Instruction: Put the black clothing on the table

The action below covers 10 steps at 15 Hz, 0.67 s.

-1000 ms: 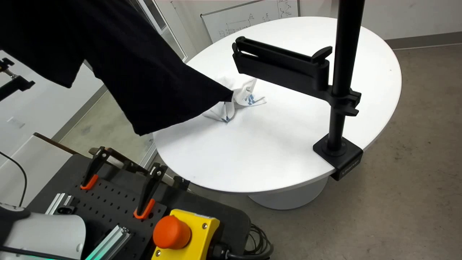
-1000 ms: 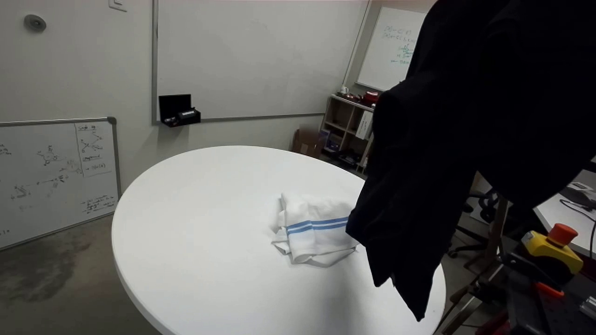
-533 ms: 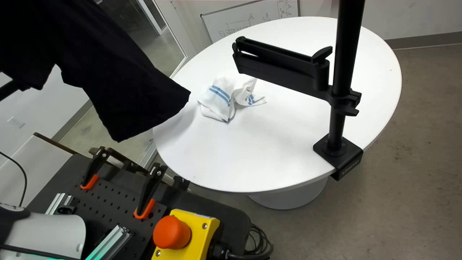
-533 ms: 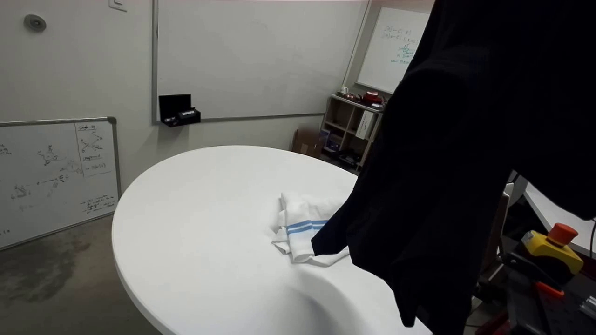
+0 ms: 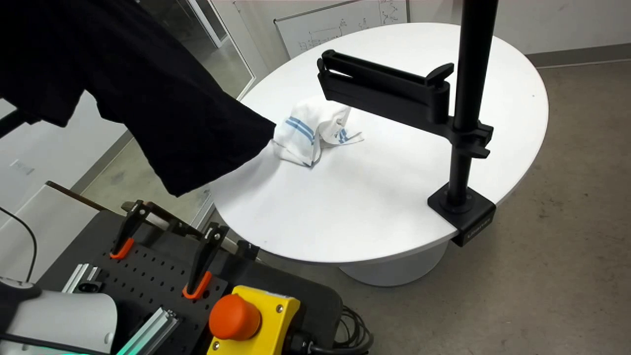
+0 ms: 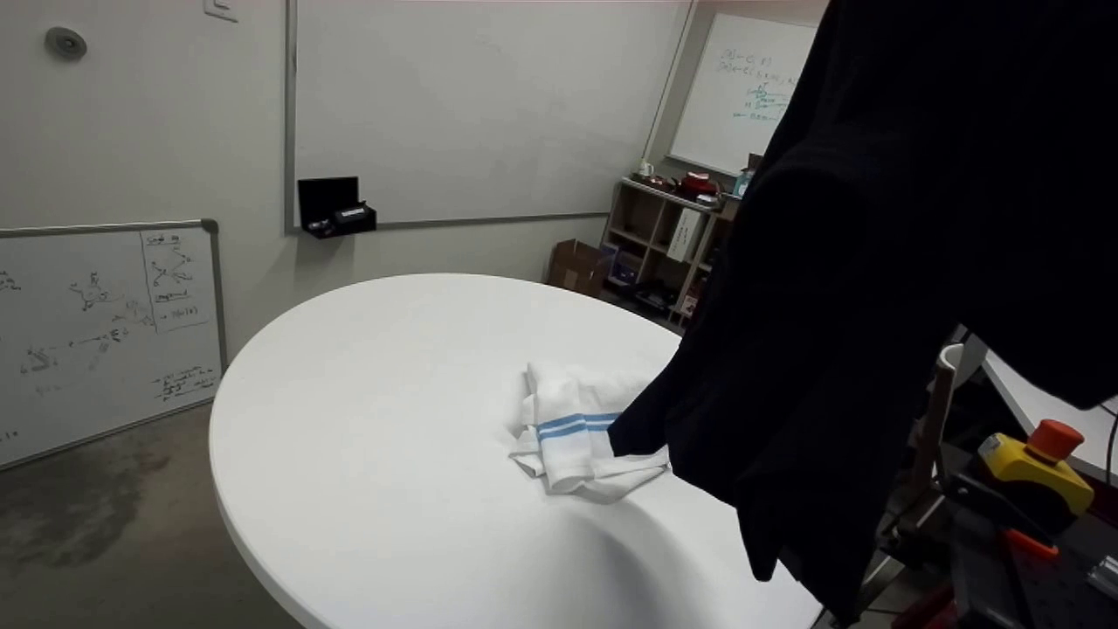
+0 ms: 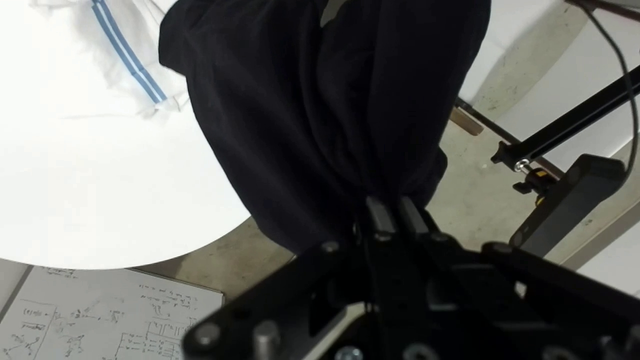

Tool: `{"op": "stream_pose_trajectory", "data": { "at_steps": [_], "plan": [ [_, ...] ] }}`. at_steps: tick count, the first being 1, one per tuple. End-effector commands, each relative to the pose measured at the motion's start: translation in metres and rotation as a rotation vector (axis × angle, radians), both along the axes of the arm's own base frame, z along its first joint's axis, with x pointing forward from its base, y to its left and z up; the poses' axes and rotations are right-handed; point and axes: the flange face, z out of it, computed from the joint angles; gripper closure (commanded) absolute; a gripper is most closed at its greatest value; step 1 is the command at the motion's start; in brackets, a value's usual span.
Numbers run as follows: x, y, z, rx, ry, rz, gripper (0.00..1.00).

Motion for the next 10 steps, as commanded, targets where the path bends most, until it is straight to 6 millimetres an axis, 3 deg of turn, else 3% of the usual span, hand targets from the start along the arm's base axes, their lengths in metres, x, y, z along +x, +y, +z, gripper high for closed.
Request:
{"op": "stream_pose_trajectory", "data": {
  "at_steps": [1, 5, 10],
  "plan": [
    [0.032, -0.001, -0.053, -0.03, -0.024, -0.031, 0.98],
    [0.06, -0.005, -0.109, -0.045, -0.1, -0.105, 0.98],
    [0.086, -0.002, -0.154, -0.08, -0.148, -0.142, 0.98]
  ]
}}
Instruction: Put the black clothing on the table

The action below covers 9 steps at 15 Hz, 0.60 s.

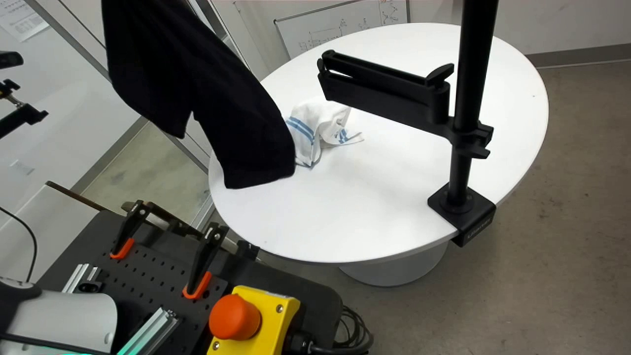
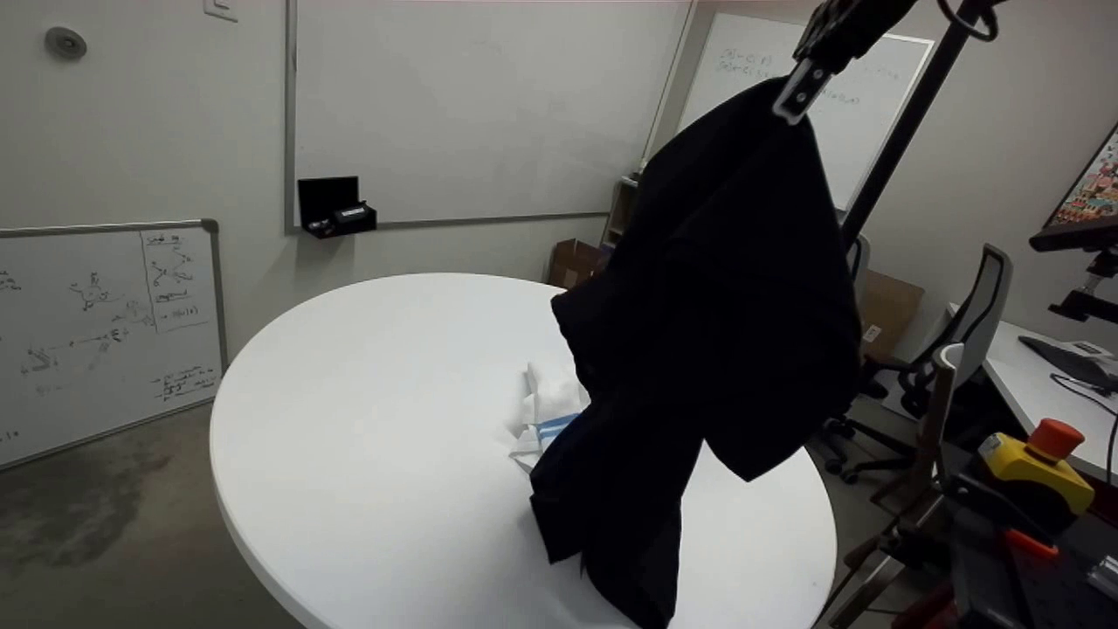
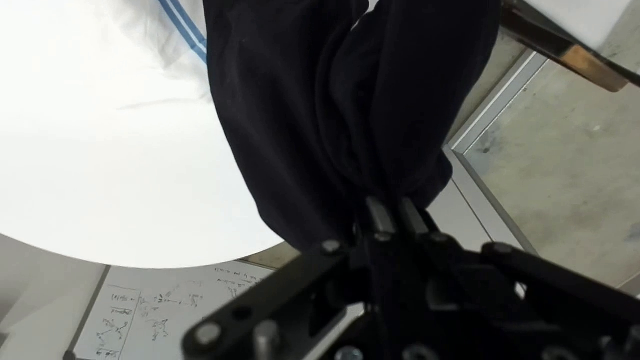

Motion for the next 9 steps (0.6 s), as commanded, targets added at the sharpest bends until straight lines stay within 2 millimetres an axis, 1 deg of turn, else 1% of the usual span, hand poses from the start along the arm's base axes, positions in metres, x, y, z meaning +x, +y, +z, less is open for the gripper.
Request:
{"op": "stream_pose_trajectory", "data": {
  "at_steps": [1, 4, 7, 9],
  "plan": [
    [0.017, 0.004, -0.022, -0.044, -0.032, -0.018, 0.98],
    [0.025, 0.003, -0.046, -0.091, -0.024, -0.023, 0.98],
    [0.027, -0.001, -0.067, -0.143, 0.007, -0.03, 0.98],
    [0.027, -0.004, -0.08, -0.177, 0.03, -0.036, 0.66]
  ]
}}
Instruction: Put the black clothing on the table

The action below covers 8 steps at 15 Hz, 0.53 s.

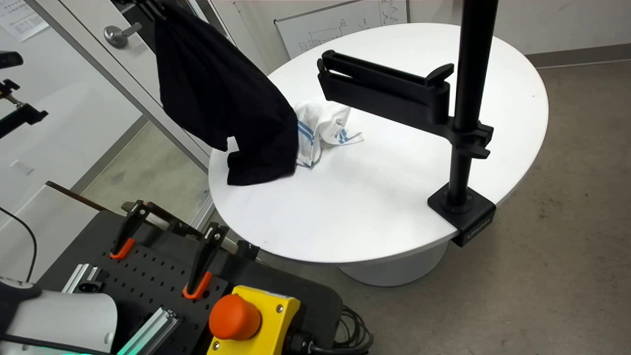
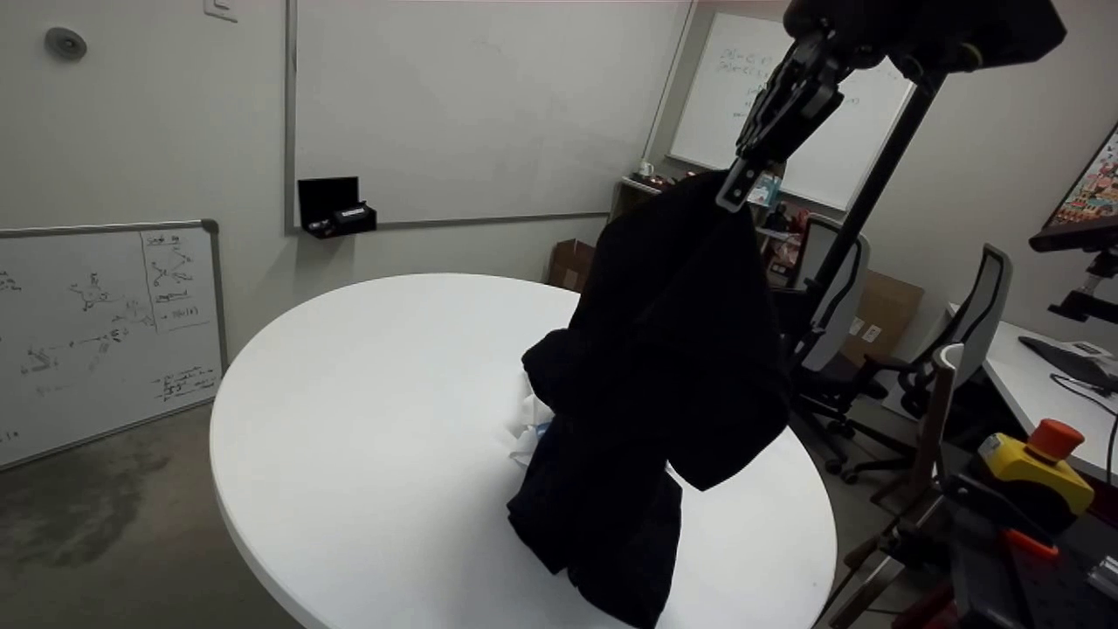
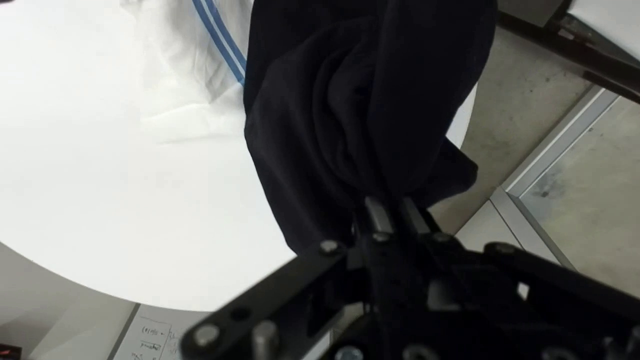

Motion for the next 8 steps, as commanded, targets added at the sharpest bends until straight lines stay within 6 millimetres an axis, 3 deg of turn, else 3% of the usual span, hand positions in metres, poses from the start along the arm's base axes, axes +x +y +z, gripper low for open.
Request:
{"op": "stream_pose_trajectory", "data": {
  "at_steps": [1, 8],
  "plan": [
    [0.003, -0.003, -0.019, -0.059, 0.015, -0.021, 0.6],
    [0.006, -0.019, -0.033, -0.094, 0.076, -0.064, 0.1]
  ]
}}
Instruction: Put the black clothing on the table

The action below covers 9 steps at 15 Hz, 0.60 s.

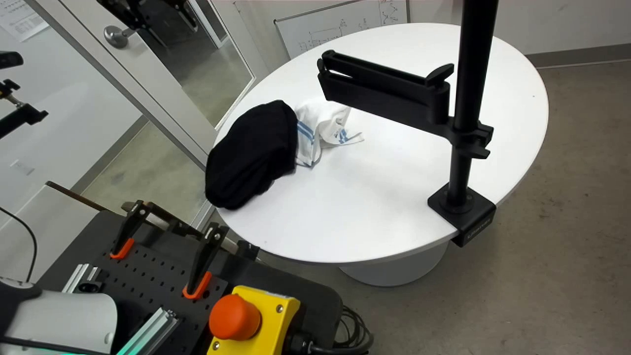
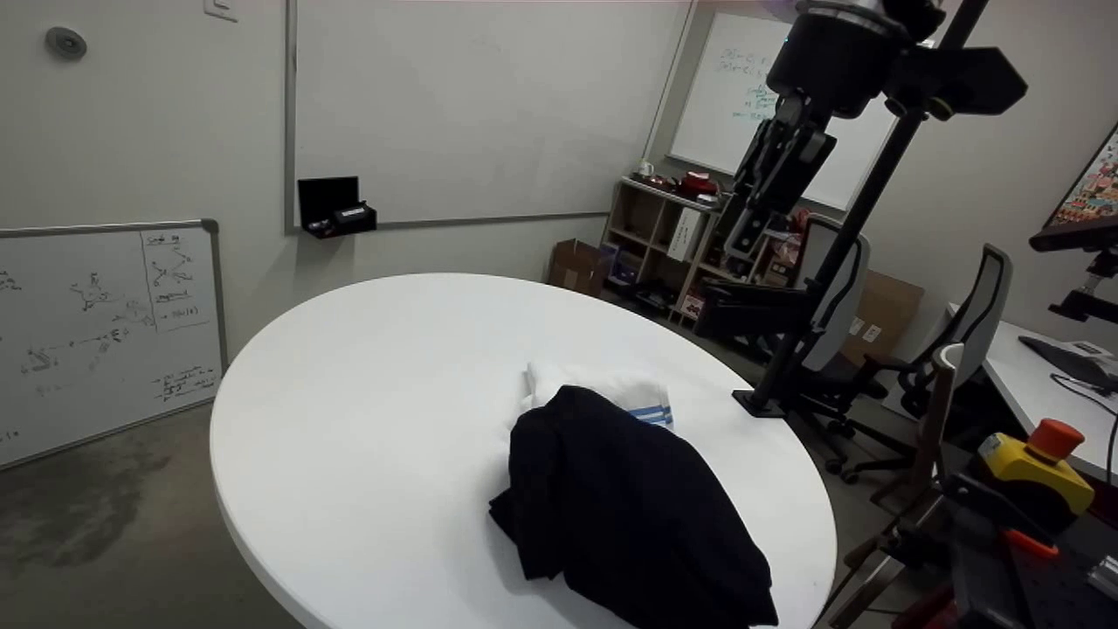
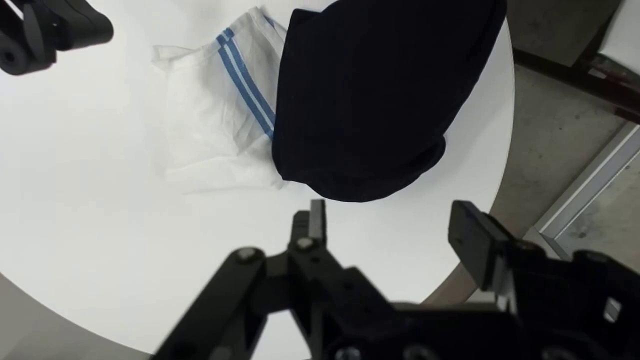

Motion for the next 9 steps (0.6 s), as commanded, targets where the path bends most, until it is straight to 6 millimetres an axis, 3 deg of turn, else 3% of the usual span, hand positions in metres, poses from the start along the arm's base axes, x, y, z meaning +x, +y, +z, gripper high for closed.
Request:
{"op": "stream_pose_trajectory", "data": {
  "at_steps": [1, 7, 8, 9],
  "plan": [
    [0.003, -0.007, 0.001, -0.01, 0.019, -0.031, 0.04],
    [-0.008, -0.021, 0.026, 0.012, 0.095, -0.06, 0.0],
    [-0.003, -0.017, 0.011, -0.001, 0.076, -0.05, 0.0],
    [-0.005, -0.019, 0.016, -0.002, 0.085, -0.055, 0.0]
  ]
}}
